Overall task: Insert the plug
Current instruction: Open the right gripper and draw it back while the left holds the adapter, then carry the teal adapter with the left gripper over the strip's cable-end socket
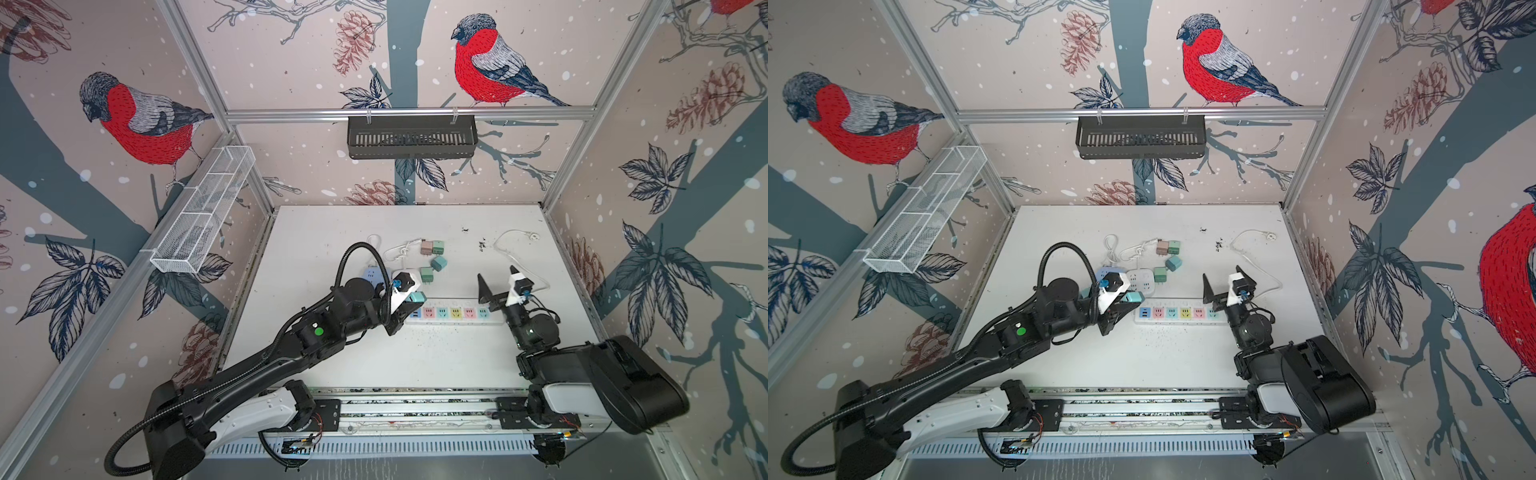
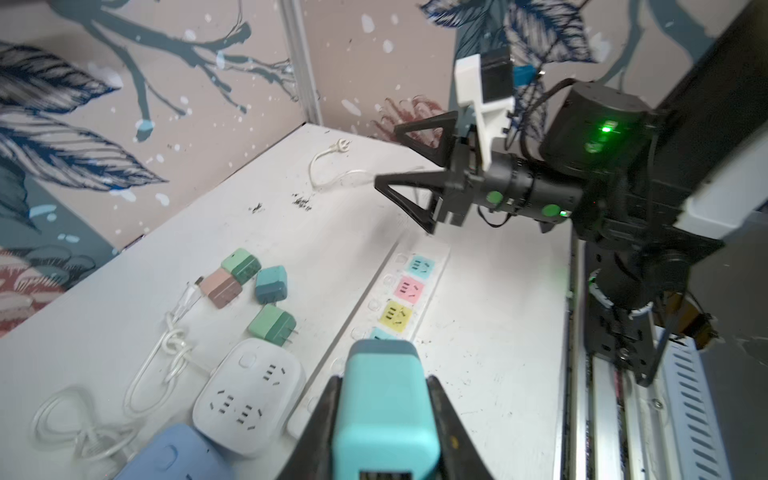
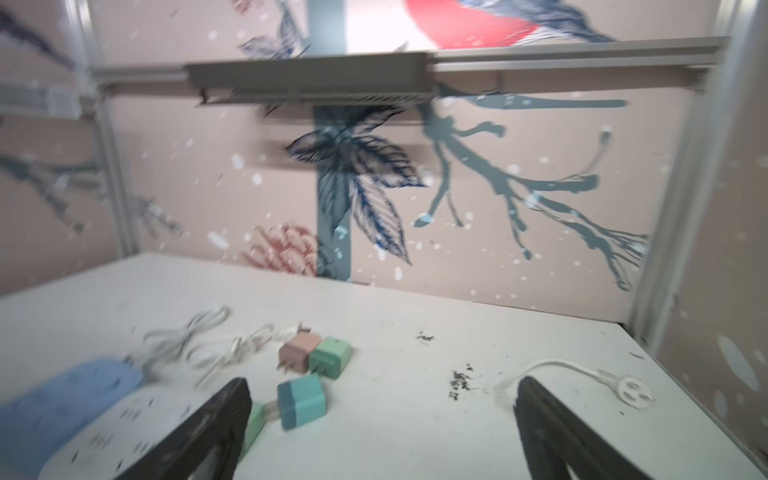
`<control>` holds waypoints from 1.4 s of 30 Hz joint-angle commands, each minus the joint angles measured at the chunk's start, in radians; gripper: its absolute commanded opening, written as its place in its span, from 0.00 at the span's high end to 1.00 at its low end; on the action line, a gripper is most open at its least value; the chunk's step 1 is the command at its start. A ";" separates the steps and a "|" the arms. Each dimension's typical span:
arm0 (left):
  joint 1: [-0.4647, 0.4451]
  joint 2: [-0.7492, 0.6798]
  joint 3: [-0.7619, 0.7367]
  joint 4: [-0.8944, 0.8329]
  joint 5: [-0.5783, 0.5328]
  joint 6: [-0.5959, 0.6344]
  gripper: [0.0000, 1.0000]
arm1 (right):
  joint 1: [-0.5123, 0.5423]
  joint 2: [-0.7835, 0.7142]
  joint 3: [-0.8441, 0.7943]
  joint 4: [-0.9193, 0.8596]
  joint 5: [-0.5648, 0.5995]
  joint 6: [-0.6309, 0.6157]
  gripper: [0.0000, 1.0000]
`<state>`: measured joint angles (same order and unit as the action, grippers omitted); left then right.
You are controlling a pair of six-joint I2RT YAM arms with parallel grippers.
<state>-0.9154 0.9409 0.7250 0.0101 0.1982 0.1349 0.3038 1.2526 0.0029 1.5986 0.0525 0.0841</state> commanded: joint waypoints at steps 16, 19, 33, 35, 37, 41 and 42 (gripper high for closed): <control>-0.008 -0.109 -0.158 0.061 0.029 0.147 1.00 | -0.036 -1.036 0.088 -1.463 0.265 0.438 0.01; -0.008 -0.096 -0.176 0.082 0.006 0.146 1.00 | -0.039 -1.007 0.110 -1.496 0.339 0.462 0.00; -0.016 0.150 -0.024 0.038 0.063 0.276 1.00 | -0.119 -1.073 -0.109 -1.187 0.320 0.510 0.01; -0.017 0.197 0.008 0.026 0.079 0.294 1.00 | -0.130 -1.069 -0.107 -1.191 0.282 0.508 0.00; -0.019 0.249 0.068 -0.008 0.100 0.310 1.00 | -0.145 -1.058 -0.107 -1.191 0.249 0.506 0.00; -0.025 0.341 0.164 -0.057 0.128 0.348 1.00 | -0.166 -0.987 -0.098 -1.142 0.205 0.504 0.01; -0.026 0.364 0.185 -0.063 0.135 0.361 1.00 | -0.172 -0.956 -0.091 -1.125 0.193 0.503 0.00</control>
<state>-0.9363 1.2663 0.8673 -0.0193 0.2886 0.4358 0.1417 0.2535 0.0036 0.4004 0.3012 0.5800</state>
